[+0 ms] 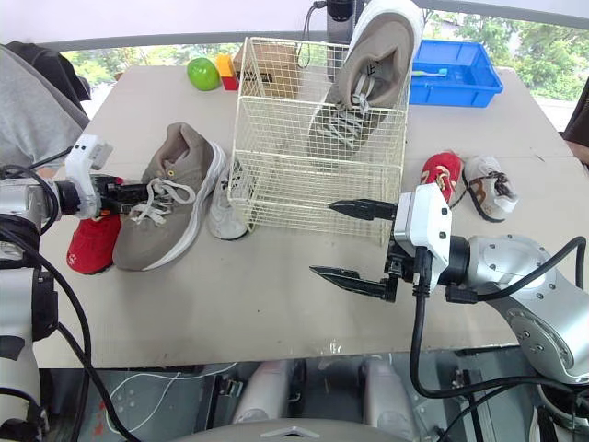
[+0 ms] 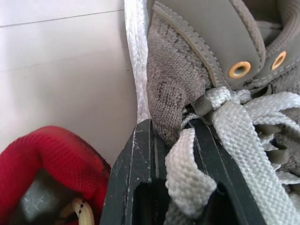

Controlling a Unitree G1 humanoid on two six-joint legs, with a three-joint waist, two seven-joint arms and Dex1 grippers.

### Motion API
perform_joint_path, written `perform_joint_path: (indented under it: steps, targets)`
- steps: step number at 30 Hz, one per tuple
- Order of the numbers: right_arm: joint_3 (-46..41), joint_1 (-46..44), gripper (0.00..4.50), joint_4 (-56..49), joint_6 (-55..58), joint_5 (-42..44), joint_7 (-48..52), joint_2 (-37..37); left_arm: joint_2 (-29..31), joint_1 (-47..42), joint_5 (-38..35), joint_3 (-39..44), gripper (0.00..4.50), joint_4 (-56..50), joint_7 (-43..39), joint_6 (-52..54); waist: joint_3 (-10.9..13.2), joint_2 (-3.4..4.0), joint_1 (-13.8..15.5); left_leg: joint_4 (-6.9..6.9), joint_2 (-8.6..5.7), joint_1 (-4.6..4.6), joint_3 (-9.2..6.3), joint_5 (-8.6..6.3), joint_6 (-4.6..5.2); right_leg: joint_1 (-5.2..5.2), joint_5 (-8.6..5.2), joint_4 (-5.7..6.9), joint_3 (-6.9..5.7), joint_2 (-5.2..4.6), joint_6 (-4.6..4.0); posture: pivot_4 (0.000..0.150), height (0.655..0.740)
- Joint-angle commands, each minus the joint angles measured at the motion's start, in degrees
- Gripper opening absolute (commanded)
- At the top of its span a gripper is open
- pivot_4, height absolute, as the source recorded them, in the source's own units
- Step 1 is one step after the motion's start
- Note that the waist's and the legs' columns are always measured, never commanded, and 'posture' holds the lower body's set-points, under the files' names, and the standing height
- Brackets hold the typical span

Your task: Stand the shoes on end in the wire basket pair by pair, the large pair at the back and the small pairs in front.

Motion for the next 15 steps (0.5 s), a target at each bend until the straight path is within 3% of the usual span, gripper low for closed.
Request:
perform_joint_path:
  steps: [1,10,15]
  targets:
    - [-0.64,0.25,3.92,-0.52,-1.69,-0.85,0.60,-0.71,2.34,2.06,-3.80,5.68,0.24,-6.93,-0.62,4.88,0.06,-0.10,-0.10,0.00,0.01,-0.02,-0.01,0.00,0.00,-0.01,0.02,0.00,-0.01,0.01,0.04,0.150,0.7400]
    - [3.22,-3.79,3.92,5.45,-4.20,-3.12,4.18,1.22,2.29,16.57,-9.99,18.55,0.24,-31.07,9.75,11.90,0.12,-0.24,-1.35,0.00,0.18,-0.02,-0.31,0.00,-0.01,-0.03,0.09,0.08,-0.05,-0.01,0.15,0.150,0.7400]
    - [3.62,-4.46,3.92,6.64,-5.04,-4.26,4.97,1.64,0.14,15.84,-15.87,25.46,0.24,-37.55,16.28,20.18,0.15,-0.43,-0.98,0.08,0.14,-0.06,-0.25,0.00,0.00,-0.02,0.10,0.09,-0.12,-0.03,0.16,0.150,0.7400]
